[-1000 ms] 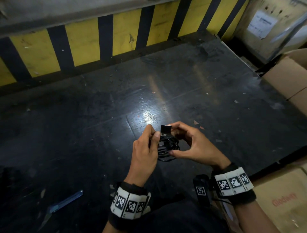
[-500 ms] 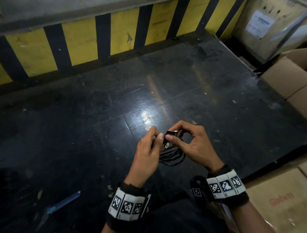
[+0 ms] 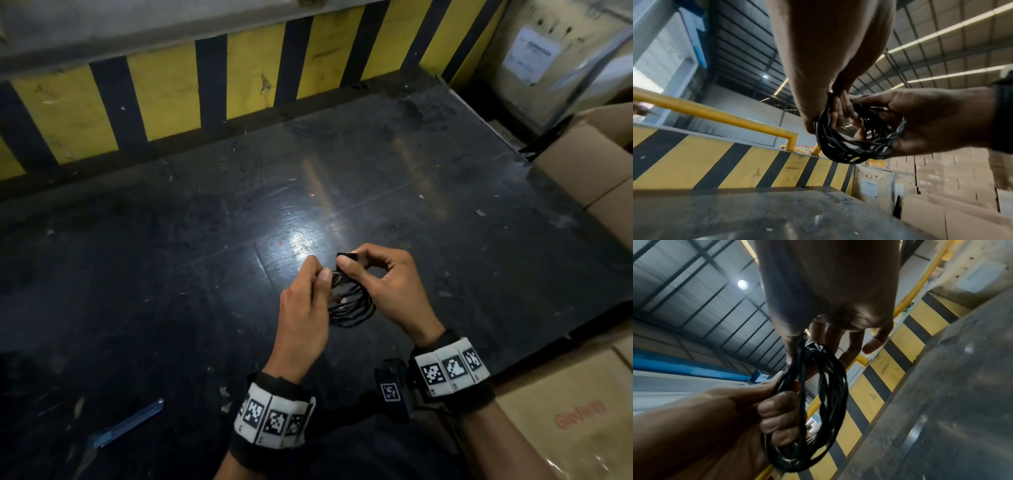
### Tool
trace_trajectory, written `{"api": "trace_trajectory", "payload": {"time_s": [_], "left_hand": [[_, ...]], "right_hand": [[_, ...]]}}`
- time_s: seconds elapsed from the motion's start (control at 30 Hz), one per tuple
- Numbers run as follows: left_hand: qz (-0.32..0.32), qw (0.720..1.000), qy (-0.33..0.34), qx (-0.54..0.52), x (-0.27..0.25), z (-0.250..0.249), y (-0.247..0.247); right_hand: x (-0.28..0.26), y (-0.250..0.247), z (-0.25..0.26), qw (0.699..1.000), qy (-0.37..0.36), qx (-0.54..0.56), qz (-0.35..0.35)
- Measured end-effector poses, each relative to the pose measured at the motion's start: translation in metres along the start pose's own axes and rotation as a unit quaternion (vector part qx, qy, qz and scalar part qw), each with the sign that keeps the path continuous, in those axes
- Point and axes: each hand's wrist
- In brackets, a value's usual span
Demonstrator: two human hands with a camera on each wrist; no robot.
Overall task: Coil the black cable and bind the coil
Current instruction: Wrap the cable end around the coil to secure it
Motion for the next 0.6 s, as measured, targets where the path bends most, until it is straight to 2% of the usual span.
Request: {"api": "trace_trajectory", "payload": {"time_s": [0.07, 0.13, 0.2, 0.27, 0.37, 0.6], "left_hand": [[-0.023, 0.997, -0.036, -0.064, 0.003, 0.003, -0.003], [-0.049, 0.981, -0.087, -0.164, 0.005, 0.002, -0.008], [-0.065, 0.947, -0.133, -0.284, 0.01, -0.002, -0.014], [-0.074, 0.906, -0.16, -0.384, 0.017, -0.004, -0.018], [-0.085, 0.869, -0.167, -0.457, 0.022, -0.009, -0.019], [-0.114, 0.863, -0.154, -0.468, 0.024, -0.015, -0.014]], "right_hand": [[-0.001, 0.002, -0.003, 0.997, 0.045, 0.063, -0.001], [-0.002, -0.002, -0.01, 0.987, 0.087, 0.126, 0.043], [-0.003, -0.005, -0.015, 0.978, 0.117, 0.139, 0.106], [-0.007, -0.001, -0.017, 0.974, 0.132, 0.121, 0.14], [-0.01, 0.009, -0.012, 0.982, 0.102, 0.121, 0.104], [0.003, 0.018, 0.0, 0.983, 0.053, 0.176, -0.018]]}}
Point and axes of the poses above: each hand's wrist, its own x-axis towards the middle knuckle, its own y-axis out of the palm, z = x × y, and after that the axes turned 5 degrees about x, right-handed
